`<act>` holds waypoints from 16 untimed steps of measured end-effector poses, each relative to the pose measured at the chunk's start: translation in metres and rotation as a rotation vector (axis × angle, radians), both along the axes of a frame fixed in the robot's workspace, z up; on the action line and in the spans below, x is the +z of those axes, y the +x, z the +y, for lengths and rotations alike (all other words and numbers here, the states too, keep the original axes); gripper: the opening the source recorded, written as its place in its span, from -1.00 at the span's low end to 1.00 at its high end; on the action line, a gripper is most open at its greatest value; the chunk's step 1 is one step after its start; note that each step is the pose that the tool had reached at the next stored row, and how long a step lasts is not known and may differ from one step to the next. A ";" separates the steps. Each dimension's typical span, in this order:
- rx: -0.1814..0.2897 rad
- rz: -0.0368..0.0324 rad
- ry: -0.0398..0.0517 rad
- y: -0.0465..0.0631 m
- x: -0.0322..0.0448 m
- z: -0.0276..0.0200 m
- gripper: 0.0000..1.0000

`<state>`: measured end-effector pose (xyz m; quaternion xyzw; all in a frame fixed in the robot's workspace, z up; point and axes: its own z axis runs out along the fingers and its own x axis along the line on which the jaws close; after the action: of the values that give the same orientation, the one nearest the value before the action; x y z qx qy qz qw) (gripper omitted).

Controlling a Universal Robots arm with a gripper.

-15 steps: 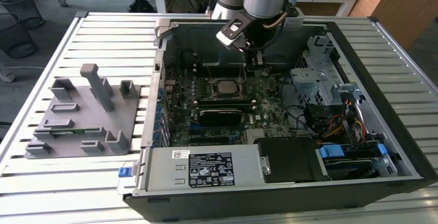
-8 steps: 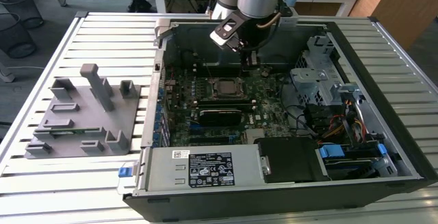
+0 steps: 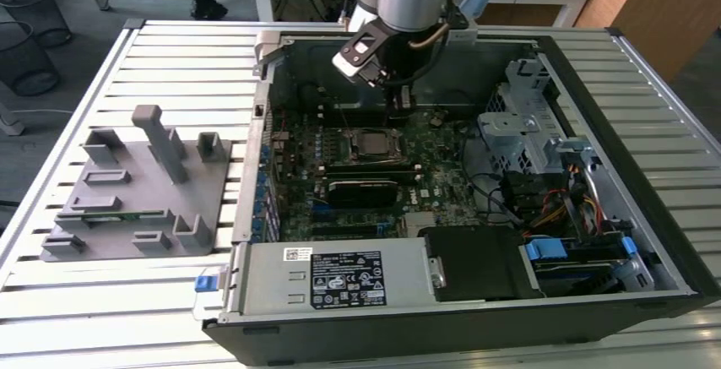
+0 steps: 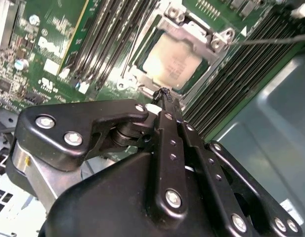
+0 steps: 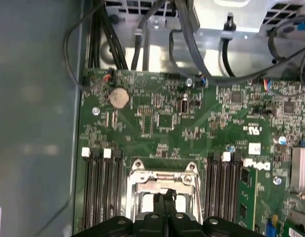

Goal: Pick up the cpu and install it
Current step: 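Close the cpu cover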

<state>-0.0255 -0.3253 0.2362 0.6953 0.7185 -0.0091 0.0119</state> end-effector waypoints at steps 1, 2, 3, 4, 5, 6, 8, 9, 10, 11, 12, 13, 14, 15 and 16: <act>0.000 0.0000 -0.0001 -0.002 -0.0007 -0.0001 -0.79; 0.000 0.0002 -0.0003 -0.003 -0.0012 -0.0005 -0.79; 0.000 0.0002 -0.0003 -0.005 -0.0018 -0.0013 -0.79; 0.000 0.0000 -0.0001 -0.007 -0.0024 -0.0024 -0.79; 0.000 0.0000 -0.0001 -0.008 -0.0028 -0.0035 -0.79; 0.000 0.0000 0.0000 -0.010 -0.0033 -0.0045 -0.79; 0.000 0.0000 0.0001 -0.014 -0.0042 -0.0052 -0.79; 0.000 -0.0001 0.0002 -0.017 -0.0046 -0.0052 -0.79; 0.000 -0.0001 0.0000 -0.019 -0.0049 -0.0053 -0.79; 0.000 0.0000 -0.0001 -0.022 -0.0051 -0.0054 -0.79; 0.000 0.0000 -0.0002 -0.025 -0.0055 -0.0054 -0.79; 0.000 -0.0001 -0.0001 -0.028 -0.0058 -0.0054 -0.79; 0.000 -0.0002 0.0000 -0.030 -0.0063 -0.0053 -0.79; 0.000 -0.0003 0.0001 -0.033 -0.0068 -0.0053 -0.79; 0.000 -0.0002 0.0000 -0.035 -0.0074 -0.0053 -0.79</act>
<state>-0.0607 -0.3306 0.2288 0.6953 0.7185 -0.0090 0.0120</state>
